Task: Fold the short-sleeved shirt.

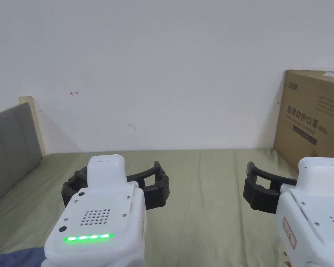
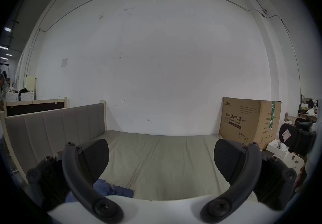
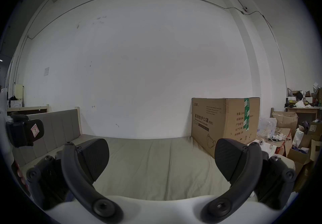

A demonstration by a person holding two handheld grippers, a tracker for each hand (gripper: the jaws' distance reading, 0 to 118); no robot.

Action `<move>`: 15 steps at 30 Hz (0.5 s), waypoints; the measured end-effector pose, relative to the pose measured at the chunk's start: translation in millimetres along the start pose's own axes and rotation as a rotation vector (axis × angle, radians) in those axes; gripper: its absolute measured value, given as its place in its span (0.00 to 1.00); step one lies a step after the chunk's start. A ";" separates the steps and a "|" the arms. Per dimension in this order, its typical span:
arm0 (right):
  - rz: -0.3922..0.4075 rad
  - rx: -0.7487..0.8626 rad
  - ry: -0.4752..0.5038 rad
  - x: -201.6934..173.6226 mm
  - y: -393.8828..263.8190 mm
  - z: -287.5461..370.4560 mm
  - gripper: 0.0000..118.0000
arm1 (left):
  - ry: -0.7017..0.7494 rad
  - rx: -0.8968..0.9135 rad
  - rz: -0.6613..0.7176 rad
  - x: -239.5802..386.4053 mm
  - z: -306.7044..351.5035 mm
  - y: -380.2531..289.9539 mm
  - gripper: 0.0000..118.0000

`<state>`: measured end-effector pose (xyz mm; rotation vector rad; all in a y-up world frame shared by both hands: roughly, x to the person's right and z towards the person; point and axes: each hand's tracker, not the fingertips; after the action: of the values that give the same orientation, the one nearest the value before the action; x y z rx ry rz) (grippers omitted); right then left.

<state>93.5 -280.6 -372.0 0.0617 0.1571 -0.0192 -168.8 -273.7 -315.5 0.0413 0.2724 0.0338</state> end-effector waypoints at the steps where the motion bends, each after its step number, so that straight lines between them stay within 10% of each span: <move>1: -0.001 0.001 -0.001 0.2 -0.1 0.3 1.00 | 0.003 0.003 -0.002 0.4 0.2 0.0 1.00; 15: -0.003 -0.010 0.008 1.3 -1.5 2.1 1.00 | 0.000 0.002 -0.019 3.9 1.0 -4.1 1.00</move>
<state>95.1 -282.2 -370.2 0.0513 0.1649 -0.0217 -164.7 -277.7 -315.9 0.0411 0.2727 0.0148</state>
